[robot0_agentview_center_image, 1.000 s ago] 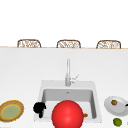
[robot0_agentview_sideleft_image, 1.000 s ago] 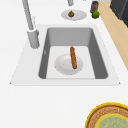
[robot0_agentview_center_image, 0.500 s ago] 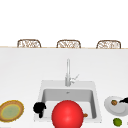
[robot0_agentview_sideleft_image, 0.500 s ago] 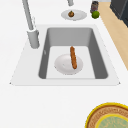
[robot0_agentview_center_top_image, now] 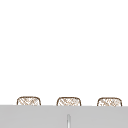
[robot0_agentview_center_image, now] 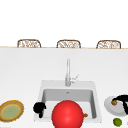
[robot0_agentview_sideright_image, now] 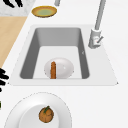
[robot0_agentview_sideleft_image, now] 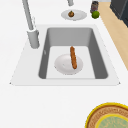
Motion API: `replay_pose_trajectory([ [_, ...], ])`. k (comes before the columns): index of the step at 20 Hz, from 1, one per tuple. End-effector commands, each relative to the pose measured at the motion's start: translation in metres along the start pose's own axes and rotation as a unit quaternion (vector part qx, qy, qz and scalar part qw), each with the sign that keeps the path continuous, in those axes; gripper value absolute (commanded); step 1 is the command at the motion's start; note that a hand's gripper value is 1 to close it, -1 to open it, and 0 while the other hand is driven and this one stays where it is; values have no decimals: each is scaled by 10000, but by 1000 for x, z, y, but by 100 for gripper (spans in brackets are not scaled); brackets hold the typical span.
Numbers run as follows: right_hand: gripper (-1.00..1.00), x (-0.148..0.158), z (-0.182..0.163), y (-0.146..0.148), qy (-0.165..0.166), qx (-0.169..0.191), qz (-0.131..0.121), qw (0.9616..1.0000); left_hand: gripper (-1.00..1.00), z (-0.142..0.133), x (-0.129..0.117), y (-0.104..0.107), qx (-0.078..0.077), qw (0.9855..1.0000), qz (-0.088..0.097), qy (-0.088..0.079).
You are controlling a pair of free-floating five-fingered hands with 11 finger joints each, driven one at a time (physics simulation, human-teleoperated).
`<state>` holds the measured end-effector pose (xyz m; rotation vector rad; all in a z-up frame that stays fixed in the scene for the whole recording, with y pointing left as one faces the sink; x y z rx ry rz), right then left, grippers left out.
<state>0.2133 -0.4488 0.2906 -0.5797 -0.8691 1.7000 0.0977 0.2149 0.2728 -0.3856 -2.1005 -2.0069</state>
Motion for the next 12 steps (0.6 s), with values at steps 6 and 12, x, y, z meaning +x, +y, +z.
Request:
replay_pose_trajectory([
  [6, -100, 62, -10, 1, 174, -285, 97, 9994, 0, 0, 0, 0, 0, 10000, 0, 0],
  [12, -100, 101, -20, -5, 275, -693, 286, 9968, 0, 0, 0, 0, 0, 10000, 0, 0],
])
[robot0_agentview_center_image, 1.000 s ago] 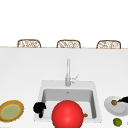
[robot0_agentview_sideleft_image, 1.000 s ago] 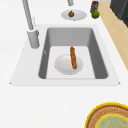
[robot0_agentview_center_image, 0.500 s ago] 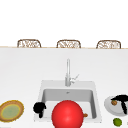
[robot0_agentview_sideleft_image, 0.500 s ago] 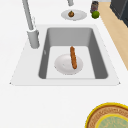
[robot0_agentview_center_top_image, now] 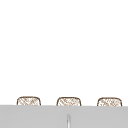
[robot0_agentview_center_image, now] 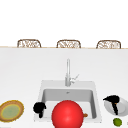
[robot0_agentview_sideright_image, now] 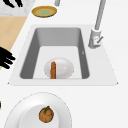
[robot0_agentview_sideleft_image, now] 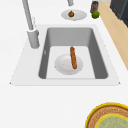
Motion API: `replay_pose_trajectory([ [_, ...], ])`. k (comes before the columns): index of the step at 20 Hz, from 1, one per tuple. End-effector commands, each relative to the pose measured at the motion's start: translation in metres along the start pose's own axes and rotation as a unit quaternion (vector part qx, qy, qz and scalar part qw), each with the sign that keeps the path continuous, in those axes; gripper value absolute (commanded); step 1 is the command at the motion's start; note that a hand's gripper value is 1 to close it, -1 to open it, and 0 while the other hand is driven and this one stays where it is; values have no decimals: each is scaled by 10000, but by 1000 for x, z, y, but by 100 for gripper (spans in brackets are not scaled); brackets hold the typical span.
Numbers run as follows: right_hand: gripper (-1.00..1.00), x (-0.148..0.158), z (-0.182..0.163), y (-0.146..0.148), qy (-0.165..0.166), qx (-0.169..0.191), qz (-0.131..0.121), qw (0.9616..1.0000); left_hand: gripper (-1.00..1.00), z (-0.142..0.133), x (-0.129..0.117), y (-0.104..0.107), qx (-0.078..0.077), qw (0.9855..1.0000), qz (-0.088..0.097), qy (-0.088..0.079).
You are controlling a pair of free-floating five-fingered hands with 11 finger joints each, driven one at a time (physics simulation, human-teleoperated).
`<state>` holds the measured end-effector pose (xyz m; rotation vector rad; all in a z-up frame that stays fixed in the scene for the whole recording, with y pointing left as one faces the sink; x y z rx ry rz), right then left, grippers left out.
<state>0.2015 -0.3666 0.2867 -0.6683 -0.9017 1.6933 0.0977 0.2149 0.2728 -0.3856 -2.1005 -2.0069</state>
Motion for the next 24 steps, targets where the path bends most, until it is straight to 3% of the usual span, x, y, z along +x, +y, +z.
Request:
replay_pose_trajectory([
  [1, -100, 27, -7, -4, 112, -410, 141, 9990, 0, 0, 0, 0, 0, 10000, 0, 0],
  [5, -100, 56, -13, -13, 118, -654, 200, 9976, 0, 0, 0, 0, 0, 10000, 0, 0],
  [7, -100, 67, -22, -17, 116, -634, 186, 9977, 0, 0, 0, 0, 0, 10000, 0, 0],
  [8, -100, 74, -37, -12, 37, -422, 154, 9990, 0, 0, 0, 0, 0, 10000, 0, 0],
  [12, -100, 78, -65, -21, 184, -486, -7, 9987, 0, 0, 0, 0, 0, 10000, 0, 0],
  [15, -100, 90, -87, -28, 118, -534, 7, 9985, 0, 0, 0, 0, 0, 10000, 0, 0],
  [18, -100, 103, -93, -45, 77, -991, 189, 9949, 0, 0, 0, 0, 0, 10000, 0, 0],
  [24, -100, 121, -116, -65, 57, -1488, 338, 9883, 0, 0, 0, 0, 0, 10000, 0, 0],
])
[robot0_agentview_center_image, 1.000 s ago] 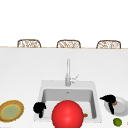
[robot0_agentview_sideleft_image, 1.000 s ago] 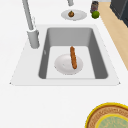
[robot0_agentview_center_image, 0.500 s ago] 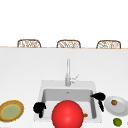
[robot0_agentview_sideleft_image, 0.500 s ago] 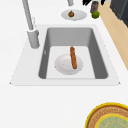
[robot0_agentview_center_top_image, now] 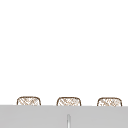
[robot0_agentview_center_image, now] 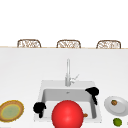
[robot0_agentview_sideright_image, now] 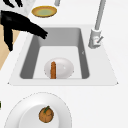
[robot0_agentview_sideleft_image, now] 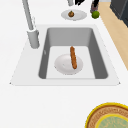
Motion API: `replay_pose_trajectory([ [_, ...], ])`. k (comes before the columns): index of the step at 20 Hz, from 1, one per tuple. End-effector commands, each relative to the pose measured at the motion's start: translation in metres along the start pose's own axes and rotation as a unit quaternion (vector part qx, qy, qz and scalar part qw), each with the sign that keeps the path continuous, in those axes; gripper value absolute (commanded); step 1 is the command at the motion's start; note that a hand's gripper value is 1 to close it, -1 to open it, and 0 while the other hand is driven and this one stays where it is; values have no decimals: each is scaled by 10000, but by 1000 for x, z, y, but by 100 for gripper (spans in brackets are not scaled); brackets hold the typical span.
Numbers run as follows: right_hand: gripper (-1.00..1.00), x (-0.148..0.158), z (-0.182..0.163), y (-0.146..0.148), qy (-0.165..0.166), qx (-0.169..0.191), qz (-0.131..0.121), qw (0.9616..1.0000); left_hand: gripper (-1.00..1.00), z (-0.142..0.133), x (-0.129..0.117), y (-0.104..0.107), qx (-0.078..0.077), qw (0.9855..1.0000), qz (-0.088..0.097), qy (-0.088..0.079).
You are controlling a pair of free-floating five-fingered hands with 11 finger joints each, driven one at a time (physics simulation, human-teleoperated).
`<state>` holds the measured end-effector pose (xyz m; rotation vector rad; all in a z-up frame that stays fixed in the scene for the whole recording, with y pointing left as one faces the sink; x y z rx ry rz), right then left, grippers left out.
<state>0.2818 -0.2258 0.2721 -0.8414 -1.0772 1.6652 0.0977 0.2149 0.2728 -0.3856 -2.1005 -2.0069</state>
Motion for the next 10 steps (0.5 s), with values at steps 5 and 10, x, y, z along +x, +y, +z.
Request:
replay_pose_trajectory([
  [5, -100, 25, -40, -21, -13, -857, 33, 9963, 0, 0, 0, 0, 0, 10000, 0, 0],
  [10, -100, 42, -73, -31, -54, -1142, 23, 9934, 0, 0, 0, 0, 0, 10000, 0, 0],
])
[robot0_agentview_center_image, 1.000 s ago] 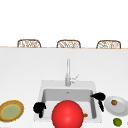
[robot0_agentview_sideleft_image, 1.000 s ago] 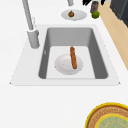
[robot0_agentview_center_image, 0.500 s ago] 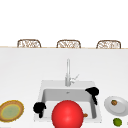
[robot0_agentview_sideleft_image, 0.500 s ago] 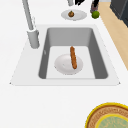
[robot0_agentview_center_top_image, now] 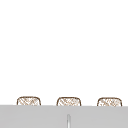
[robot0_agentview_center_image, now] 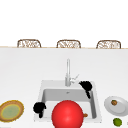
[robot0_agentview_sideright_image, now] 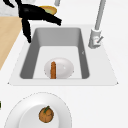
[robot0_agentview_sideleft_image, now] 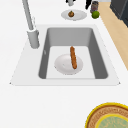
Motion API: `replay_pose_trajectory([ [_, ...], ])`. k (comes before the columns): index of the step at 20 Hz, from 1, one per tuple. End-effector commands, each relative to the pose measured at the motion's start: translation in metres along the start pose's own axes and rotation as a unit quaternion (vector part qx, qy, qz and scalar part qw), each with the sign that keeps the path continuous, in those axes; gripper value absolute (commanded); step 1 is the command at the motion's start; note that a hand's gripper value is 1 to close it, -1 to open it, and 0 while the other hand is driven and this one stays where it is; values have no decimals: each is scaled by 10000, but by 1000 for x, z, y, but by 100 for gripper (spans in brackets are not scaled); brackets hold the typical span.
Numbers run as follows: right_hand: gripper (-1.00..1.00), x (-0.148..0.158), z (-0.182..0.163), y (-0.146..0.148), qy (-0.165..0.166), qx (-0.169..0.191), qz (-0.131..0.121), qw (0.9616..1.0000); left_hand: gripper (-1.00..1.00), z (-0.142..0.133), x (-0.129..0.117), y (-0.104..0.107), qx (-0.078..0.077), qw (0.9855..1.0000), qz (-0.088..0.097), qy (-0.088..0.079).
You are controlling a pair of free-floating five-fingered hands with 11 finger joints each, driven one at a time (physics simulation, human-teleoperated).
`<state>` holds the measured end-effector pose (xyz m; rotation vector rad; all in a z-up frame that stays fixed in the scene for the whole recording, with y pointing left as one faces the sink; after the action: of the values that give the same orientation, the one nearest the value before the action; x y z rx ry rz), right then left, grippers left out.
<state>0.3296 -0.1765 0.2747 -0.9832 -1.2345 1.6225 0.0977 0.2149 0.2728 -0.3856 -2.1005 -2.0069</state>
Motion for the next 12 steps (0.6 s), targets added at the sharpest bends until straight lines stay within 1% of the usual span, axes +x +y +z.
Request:
replay_pose_trajectory([
  [1, -100, 12, -29, -2, -20, -154, -168, 9997, 0, 0, 0, 0, 0, 10000, 0, 0],
  [3, -100, 14, -46, -3, -101, -37, -39, 9999, 0, 0, 0, 0, 0, 10000, 0, 0],
  [4, -100, 10, -49, -6, -170, 45, -46, 9998, 0, 0, 0, 0, 0, 10000, 0, 0],
  [5, -100, 8, -51, -8, -183, 21, -31, 9998, 0, 0, 0, 0, 0, 10000, 0, 0],
  [6, -100, 7, -49, -8, -166, -11, -40, 9999, 0, 0, 0, 0, 0, 10000, 0, 0],
  [8, -100, 2, -39, -21, -260, -150, -82, 9995, 0, 0, 0, 0, 0, 10000, 0, 0],
  [12, -100, -4, -37, -36, -289, -144, -173, 9993, 0, 0, 0, 0, 0, 10000, 0, 0],
])
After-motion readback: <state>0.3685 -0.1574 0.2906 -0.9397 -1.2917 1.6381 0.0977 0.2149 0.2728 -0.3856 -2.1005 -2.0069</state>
